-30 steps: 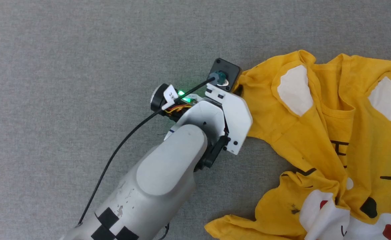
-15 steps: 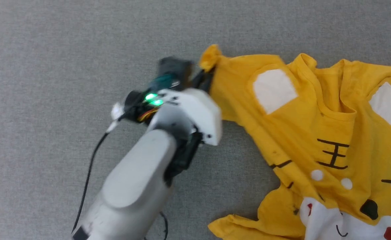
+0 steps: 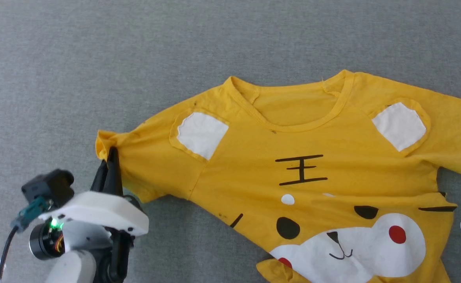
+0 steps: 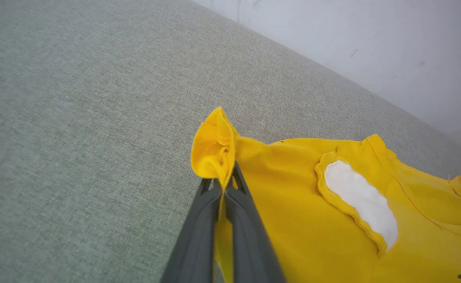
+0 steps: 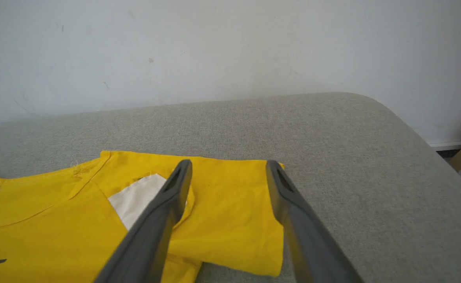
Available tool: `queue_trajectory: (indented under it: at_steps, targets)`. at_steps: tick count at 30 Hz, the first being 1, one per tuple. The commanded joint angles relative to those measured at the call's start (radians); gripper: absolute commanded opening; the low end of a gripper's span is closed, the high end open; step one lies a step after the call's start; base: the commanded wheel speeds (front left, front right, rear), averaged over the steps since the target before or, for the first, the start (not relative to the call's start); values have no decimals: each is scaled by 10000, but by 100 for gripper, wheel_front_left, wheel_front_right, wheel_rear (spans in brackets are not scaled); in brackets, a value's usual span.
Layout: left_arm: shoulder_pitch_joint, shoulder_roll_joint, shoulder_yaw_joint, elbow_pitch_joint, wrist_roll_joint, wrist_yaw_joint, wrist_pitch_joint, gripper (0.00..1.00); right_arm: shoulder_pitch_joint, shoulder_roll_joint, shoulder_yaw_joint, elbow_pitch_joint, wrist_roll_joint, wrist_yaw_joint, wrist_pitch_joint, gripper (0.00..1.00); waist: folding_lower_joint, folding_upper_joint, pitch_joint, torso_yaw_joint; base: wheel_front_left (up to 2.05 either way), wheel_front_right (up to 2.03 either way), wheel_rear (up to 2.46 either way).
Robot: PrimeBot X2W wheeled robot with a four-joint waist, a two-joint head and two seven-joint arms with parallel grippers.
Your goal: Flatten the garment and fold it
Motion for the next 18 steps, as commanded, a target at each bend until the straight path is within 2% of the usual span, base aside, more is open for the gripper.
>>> queue_trajectory:
  at_steps: [1, 6, 11, 15, 18]
  targets:
    - [50, 5, 41, -78, -36, 38, -72, 0, -1, 32, 9, -44, -63, -9, 15, 100, 1, -1, -14, 73, 0, 0, 0]
    - [267, -73, 27, -507, -110, 12, -203, 0, -417, -321, 240, -187, -3, -9, 588, 100, 1, -1, 70, 64, 0, 0, 0]
    - [11, -7, -60, -828, 135, 83, -232, 0, -1290, -1285, 53, 293, 667, -9, 2073, 100, 1, -1, 377, -104, 0, 0, 0]
    - [-364, 23, -253, -1064, 353, 137, -95, 0, -1909, -2233, -215, 894, 675, -9, 3161, 100, 1, -1, 682, -159, 0, 0, 0]
    - [-581, -4, -393, -1181, 479, 169, -41, 0, -2274, -2697, -187, 1379, 976, -9, 3886, 100, 1, -1, 891, -172, 0, 0, 0]
